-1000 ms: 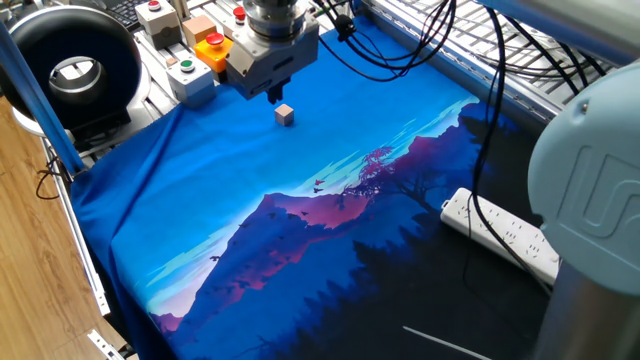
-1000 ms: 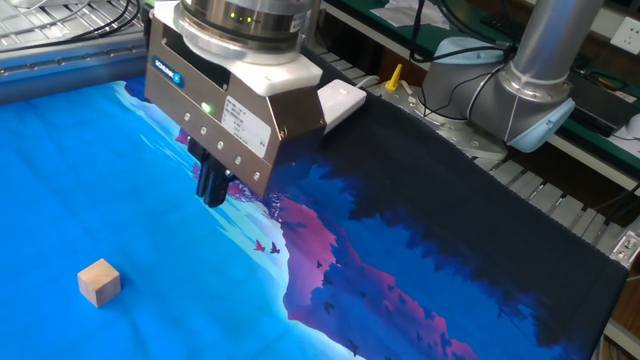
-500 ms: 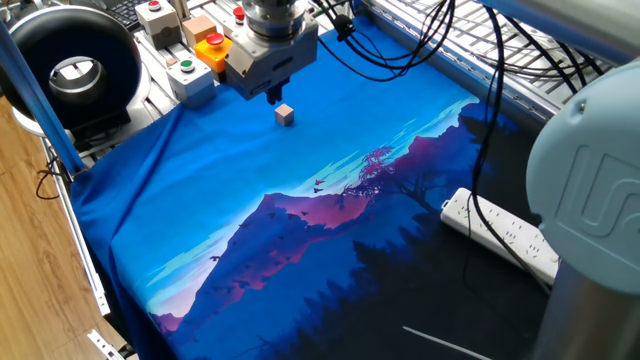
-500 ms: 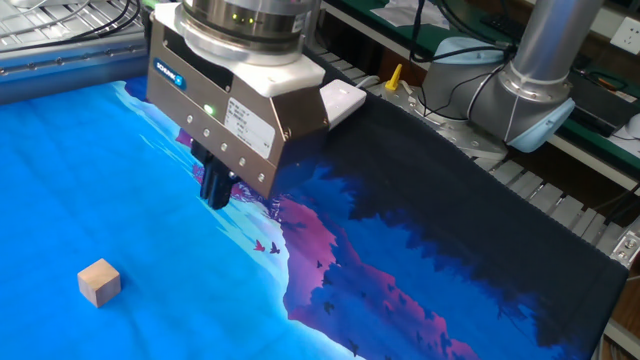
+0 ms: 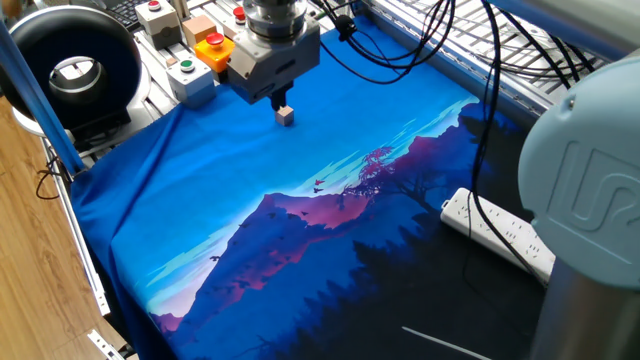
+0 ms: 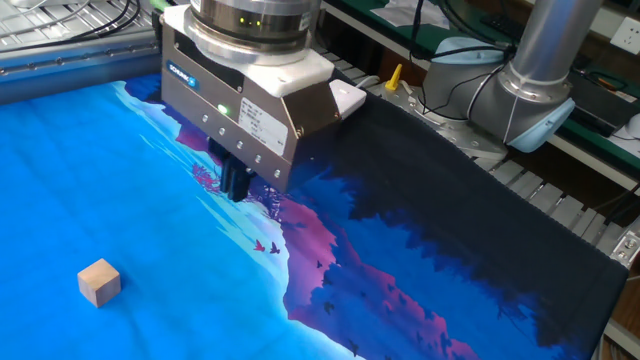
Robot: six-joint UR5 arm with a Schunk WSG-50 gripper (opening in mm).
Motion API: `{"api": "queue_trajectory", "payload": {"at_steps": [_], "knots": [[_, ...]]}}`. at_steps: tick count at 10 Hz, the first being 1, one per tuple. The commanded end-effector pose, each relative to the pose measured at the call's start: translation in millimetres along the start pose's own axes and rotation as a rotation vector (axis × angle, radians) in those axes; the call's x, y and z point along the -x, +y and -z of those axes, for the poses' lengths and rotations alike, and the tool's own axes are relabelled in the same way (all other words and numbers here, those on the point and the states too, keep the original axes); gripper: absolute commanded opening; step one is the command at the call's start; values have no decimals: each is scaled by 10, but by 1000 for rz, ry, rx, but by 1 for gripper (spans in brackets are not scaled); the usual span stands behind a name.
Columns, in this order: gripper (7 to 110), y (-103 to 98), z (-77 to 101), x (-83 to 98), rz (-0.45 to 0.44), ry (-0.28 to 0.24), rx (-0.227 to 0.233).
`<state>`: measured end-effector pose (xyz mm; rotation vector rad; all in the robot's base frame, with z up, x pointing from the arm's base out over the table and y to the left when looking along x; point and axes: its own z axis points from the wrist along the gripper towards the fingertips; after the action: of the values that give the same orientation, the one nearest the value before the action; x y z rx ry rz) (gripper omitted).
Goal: Approach and touch the side of the small block
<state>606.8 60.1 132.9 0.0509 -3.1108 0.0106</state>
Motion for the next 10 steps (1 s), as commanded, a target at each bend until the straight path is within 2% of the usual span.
{"api": "queue_trajectory", "payload": {"at_steps": [1,2,3,5,8,10], "knots": [[7,26,18,-156,-5,62,13],[7,11,19,-172,1,68,8],[7,40,26,-248,-6,99,19],[7,160,39,-319,-49,129,64],[7,143,20,-105,-73,44,59],[7,36,13,3,-72,-1,18]]}}
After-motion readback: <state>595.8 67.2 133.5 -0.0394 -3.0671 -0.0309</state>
